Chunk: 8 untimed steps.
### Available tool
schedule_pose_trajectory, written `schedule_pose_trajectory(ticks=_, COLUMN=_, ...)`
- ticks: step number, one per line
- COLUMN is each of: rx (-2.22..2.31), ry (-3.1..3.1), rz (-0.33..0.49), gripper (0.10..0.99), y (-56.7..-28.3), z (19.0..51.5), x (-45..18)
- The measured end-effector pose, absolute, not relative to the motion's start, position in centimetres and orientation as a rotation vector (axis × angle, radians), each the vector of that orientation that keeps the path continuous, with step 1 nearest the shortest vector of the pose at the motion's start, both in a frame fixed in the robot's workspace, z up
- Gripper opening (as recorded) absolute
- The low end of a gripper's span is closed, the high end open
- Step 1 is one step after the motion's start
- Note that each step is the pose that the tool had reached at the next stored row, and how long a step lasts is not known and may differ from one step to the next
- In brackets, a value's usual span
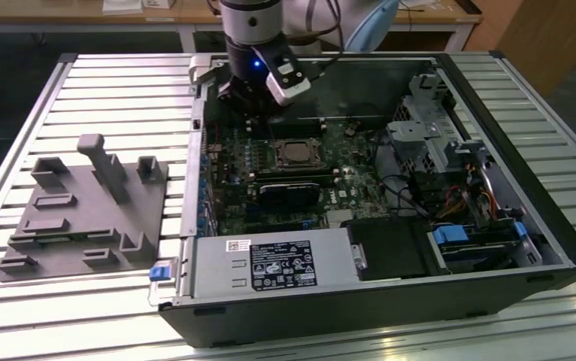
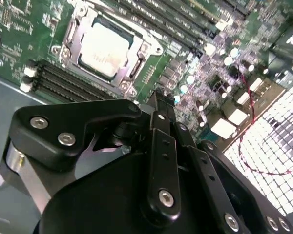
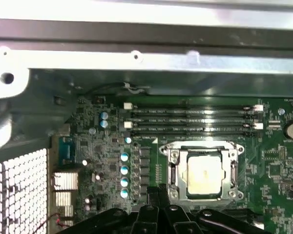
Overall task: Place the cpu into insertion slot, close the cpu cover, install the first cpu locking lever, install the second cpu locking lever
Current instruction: 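Install the first cpu locking lever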
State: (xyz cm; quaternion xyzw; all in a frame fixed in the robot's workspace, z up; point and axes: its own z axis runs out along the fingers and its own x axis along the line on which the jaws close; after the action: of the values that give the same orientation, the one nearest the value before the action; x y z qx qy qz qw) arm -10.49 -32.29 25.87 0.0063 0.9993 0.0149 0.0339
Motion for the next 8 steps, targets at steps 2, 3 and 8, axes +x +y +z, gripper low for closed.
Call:
schedule_pose_trajectory(ticks=2, rx=0.021, ry=3.073, rz=0.086, gripper=0.106, y=-32.29, z=25.86, x=-10.66)
schedule_pose_trajectory(ticks=3, rx=0.022, ry=3.072, rz=0.113, gripper=0.106, y=-32.29, z=25.85, x=-10.72)
schedule_pose_trajectory(ticks=8, rx=0.026, ry=3.064, rz=0.253, gripper=0.106, y=-32.29, z=25.81, x=-10.88)
